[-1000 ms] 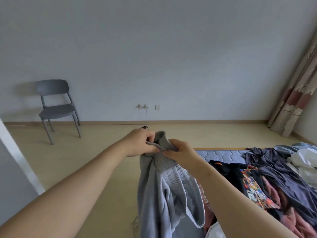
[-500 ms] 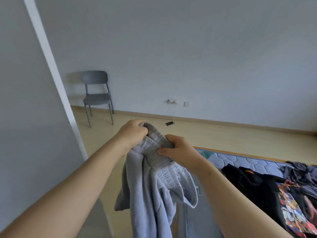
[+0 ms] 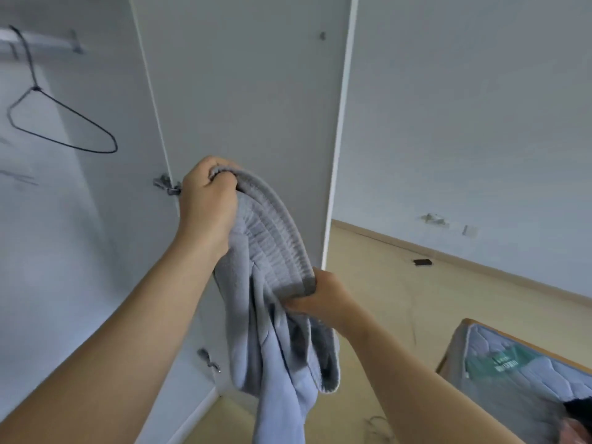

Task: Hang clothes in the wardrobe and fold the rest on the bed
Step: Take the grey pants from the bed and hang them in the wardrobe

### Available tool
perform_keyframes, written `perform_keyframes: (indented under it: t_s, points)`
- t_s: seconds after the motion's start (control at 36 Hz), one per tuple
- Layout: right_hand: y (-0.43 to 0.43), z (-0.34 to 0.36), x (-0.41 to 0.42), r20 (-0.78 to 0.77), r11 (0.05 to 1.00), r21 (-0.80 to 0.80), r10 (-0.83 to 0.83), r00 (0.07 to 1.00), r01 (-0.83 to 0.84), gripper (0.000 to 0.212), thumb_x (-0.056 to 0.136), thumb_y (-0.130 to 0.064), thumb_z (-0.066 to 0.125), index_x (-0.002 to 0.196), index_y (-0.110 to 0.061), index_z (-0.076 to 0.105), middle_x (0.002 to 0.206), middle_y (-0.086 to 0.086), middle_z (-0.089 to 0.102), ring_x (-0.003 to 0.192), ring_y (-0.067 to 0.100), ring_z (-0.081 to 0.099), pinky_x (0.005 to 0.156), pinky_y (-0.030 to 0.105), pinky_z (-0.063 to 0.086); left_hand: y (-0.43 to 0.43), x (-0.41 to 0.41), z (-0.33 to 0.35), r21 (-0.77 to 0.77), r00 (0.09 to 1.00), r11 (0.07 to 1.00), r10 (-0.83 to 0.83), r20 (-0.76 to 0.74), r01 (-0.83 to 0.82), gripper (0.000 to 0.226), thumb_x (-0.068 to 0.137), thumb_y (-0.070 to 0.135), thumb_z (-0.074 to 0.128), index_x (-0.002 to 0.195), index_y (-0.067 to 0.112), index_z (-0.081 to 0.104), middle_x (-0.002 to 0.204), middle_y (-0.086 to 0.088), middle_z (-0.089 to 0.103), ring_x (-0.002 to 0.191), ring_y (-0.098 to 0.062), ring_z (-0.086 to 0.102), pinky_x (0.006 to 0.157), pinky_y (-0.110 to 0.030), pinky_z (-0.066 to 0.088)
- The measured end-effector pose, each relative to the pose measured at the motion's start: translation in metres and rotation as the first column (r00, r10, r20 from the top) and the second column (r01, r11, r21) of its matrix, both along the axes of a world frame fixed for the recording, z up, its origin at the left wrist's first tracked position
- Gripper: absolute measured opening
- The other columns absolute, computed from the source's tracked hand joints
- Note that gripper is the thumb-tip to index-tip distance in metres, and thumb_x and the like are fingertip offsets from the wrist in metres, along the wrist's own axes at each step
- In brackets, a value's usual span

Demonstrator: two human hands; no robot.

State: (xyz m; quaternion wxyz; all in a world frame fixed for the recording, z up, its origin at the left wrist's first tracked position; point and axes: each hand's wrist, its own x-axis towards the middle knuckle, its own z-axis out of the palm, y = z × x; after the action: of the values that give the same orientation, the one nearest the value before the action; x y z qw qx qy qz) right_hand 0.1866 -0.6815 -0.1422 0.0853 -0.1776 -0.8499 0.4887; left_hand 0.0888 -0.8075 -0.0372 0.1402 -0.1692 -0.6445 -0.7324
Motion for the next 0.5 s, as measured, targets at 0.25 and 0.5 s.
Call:
perform_keyframes:
  t_s: [0.25,0.5]
  points:
    - [-0.102,0.005,-0.088,-0.031,0.971,0.187,0.157,0.987,-0.149,0.010,0.080,-0.006,0.057,0.087,-0.011,0.053,0.080,0.003,0.052,0.077,0.019,0.047,0.052,0.021,0.032,-0.166,-0.074,-0.009,-0.232,0.934,0.905,0.355,-0.044,-0.355,0.031,0.085,0.001,0.035,0.073,0.022,0.054,0.081,0.000,0.056,0.081,-0.020,0.050,0.072,-0.028,0.040]
    - [-0.200,0.024,-0.162,-0.110,0.914,0.282,0.333,0.936,-0.292,0.015,0.082,-0.003,0.055,0.088,-0.016,0.055,0.078,0.001,0.050,0.078,0.018,0.044,0.053,0.017,0.031,-0.307,-0.112,-0.030,-0.345,0.787,0.791,0.587,0.191,-0.506,0.027,0.088,0.007,0.032,0.088,0.022,0.055,0.099,-0.014,0.055,0.090,-0.032,0.054,0.078,-0.044,0.052]
